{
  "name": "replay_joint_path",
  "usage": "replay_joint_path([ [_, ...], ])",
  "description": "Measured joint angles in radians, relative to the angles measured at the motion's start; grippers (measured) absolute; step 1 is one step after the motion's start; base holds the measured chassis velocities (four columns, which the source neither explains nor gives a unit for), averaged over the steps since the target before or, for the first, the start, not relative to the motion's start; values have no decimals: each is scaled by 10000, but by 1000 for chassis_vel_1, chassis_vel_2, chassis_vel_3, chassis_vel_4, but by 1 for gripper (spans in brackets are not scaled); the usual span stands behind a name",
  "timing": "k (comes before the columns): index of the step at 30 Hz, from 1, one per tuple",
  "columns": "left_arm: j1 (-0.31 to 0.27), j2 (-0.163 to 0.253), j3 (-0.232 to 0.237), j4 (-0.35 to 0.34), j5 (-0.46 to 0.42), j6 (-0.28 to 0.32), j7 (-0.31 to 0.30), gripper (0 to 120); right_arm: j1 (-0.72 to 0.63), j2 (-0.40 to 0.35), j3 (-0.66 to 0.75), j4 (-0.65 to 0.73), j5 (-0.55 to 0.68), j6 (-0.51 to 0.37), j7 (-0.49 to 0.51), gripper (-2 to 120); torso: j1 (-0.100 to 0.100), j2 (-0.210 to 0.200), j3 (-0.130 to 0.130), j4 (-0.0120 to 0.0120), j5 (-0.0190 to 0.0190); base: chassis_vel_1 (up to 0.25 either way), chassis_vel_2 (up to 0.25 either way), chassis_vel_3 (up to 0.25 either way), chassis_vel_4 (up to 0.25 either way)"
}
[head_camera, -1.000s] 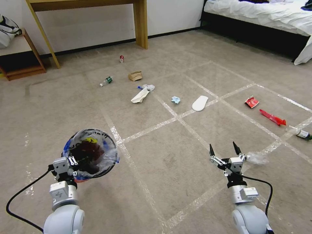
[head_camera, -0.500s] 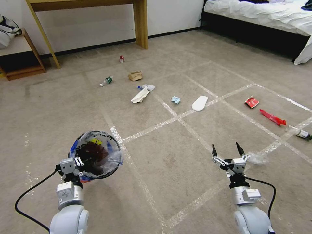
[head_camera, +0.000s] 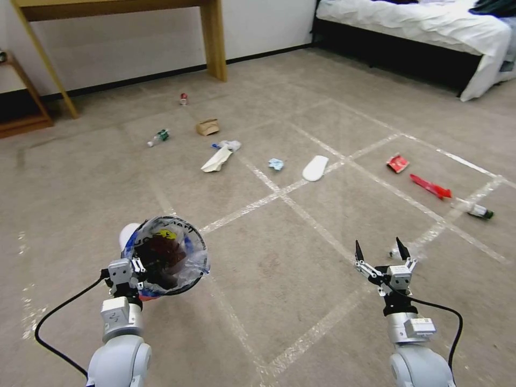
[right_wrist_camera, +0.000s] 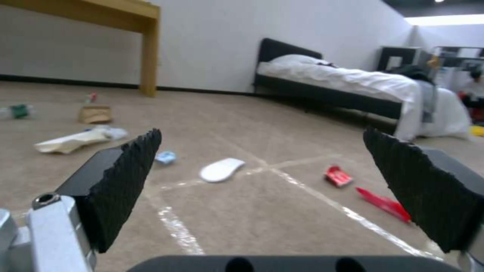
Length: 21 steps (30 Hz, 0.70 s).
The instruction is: Pick up the trash bin and place the garbage on the floor into it.
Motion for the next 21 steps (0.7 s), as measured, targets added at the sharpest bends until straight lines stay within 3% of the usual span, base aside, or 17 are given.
replay_joint_path([
  [21, -343, 10, 133, 369, -214, 55, 8, 4, 128, 102, -1, -150, 57, -57, 148, 100, -1, 0, 0, -3, 0, -116, -114, -112, -117],
])
